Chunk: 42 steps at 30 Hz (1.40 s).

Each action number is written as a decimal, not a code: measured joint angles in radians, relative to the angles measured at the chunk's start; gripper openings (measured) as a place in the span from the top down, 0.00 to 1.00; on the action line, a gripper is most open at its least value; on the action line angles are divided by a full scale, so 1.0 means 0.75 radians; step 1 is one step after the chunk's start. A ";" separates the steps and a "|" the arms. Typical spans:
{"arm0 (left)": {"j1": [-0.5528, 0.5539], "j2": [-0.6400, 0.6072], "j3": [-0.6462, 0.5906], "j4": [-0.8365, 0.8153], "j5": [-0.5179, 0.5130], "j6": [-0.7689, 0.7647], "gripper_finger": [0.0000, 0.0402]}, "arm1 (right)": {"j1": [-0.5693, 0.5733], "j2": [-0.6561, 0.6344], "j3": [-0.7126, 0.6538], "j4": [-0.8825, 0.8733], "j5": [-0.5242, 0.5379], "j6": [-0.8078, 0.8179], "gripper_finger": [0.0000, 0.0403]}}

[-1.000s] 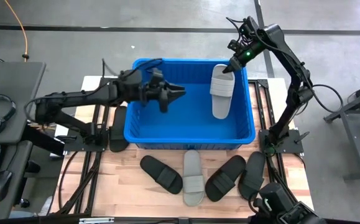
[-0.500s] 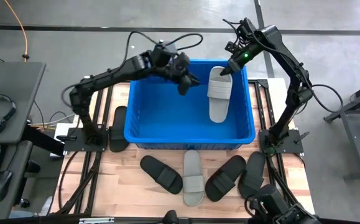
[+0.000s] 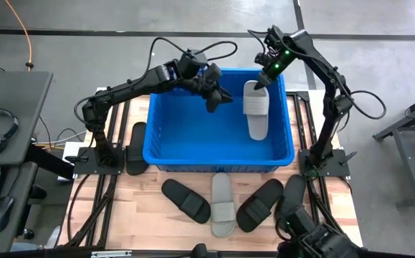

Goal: Pick and place slides into bin
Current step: Put the left gray slide into the blue bin

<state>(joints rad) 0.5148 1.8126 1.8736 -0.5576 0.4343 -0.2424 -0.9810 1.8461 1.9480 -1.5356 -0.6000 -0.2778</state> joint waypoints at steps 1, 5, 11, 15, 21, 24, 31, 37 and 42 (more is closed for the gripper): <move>0.000 0.000 0.000 0.000 0.001 0.001 0.67 | -0.001 0.006 0.000 0.002 0.014 0.000 1.00; 0.000 -0.001 0.000 0.001 0.004 0.003 0.67 | -0.001 0.040 0.000 0.013 0.017 0.017 1.00; 0.000 -0.001 0.000 0.000 0.004 0.014 0.67 | 0.003 0.110 0.000 0.011 0.001 0.035 1.00; 0.002 -0.002 0.000 -0.025 0.034 0.028 0.67 | 0.009 0.132 0.000 0.025 0.013 0.047 1.00; 0.001 -0.002 0.000 -0.071 0.039 0.054 0.67 | 0.009 0.146 0.000 0.066 0.028 0.080 1.00; 0.001 -0.003 0.000 -0.076 0.039 0.054 0.67 | 0.011 0.155 0.000 0.044 0.008 0.085 1.00; 0.001 -0.003 0.000 -0.116 0.039 0.086 0.67 | 0.055 0.180 0.000 0.033 0.027 0.090 1.00; 0.001 -0.003 0.000 -0.142 0.038 0.110 0.67 | 0.063 0.192 0.000 0.034 0.054 0.096 1.00; 0.001 -0.003 0.000 -0.142 0.037 0.112 0.67 | 0.067 0.192 0.000 0.034 0.087 0.118 1.00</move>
<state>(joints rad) 0.5156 1.8103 1.8736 -0.6640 0.4622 -0.1581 -0.9307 1.9903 1.9480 -1.5101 -0.5346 -0.1892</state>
